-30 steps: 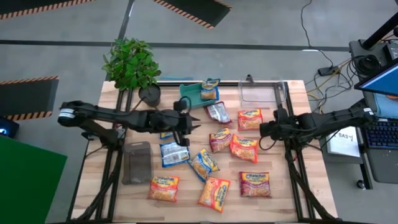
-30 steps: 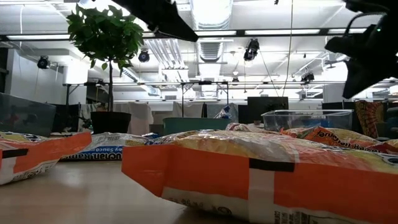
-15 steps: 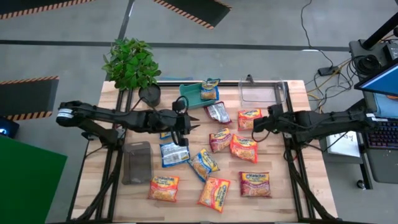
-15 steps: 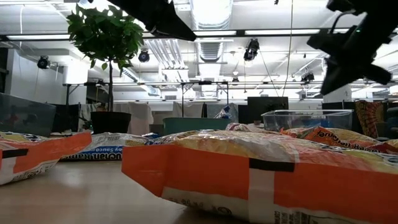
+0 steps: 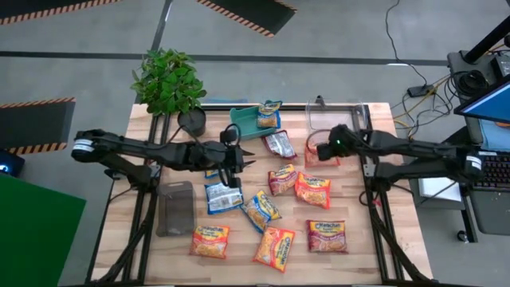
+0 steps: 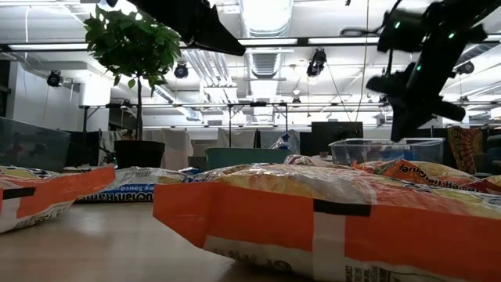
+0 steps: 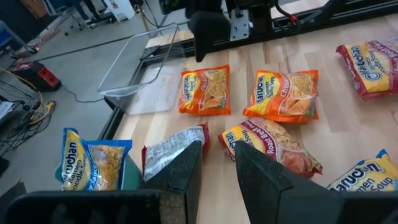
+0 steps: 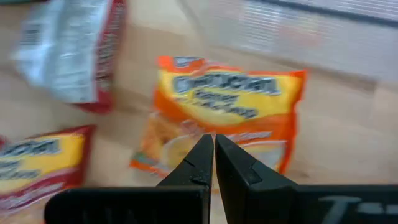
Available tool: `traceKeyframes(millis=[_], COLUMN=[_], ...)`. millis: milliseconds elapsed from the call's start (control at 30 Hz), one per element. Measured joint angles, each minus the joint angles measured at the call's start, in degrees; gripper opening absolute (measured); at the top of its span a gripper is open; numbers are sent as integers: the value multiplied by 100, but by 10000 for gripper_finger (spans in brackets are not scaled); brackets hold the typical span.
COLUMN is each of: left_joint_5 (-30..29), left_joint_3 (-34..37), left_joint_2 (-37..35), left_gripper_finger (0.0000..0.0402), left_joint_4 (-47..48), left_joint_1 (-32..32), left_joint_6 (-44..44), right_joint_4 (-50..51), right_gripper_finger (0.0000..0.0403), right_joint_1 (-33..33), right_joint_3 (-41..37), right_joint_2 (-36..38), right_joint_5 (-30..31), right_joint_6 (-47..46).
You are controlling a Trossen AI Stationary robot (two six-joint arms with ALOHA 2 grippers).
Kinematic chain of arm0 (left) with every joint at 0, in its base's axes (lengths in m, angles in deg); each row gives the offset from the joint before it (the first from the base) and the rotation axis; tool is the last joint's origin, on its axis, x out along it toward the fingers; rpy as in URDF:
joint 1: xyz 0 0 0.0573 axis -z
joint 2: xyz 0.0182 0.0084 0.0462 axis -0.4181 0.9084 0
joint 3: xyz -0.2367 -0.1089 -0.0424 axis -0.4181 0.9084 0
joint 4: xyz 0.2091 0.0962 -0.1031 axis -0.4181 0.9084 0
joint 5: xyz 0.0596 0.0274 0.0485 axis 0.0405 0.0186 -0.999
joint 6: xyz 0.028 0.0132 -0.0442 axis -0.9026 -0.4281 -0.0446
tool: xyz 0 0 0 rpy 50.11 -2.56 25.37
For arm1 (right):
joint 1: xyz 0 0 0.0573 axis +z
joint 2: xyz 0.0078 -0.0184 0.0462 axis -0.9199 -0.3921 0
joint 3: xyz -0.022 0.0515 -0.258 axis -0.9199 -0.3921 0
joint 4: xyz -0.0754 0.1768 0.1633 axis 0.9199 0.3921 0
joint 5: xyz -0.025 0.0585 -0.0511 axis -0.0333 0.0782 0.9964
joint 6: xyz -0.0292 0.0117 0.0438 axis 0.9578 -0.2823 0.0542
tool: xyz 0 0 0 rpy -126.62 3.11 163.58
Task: Sort Maruchan noodles
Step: Put the top orange noodle pack into the transparent bin
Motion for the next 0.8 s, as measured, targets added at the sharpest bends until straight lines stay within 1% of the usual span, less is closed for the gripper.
traceKeyframes(millis=[133, 233, 333, 500, 633, 800], left_joint_5=[0, 0, 0, 0, 0, -2], left_joint_3=[150, 344, 519, 769, 945, 1096], left_joint_2=[-189, -488, -814, -1250, -1448, -1535], left_gripper_finger=[79, 79, 79, 79, 79, 79], left_joint_4=[-5, -23, -41, -71, -87, -72], left_joint_1=[0, 0, 0, 0, 0, 0], left_joint_6=[66, 181, 301, 421, 494, 492], right_joint_4=[-1, 0, -2, -2, -2, 2], right_gripper_finger=[9, 9, 9, 13, 41, 108], right_joint_1=[-726, -1123, -1391, -1645, -1743, -1818], right_joint_3=[0, 0, 0, 0, 0, 61], right_joint_2=[-285, -444, -555, -716, -814, -915], right_joint_5=[-334, -688, -1011, -1171, -1224, -1501], right_joint_6=[570, 860, 994, 1008, 1026, 964])
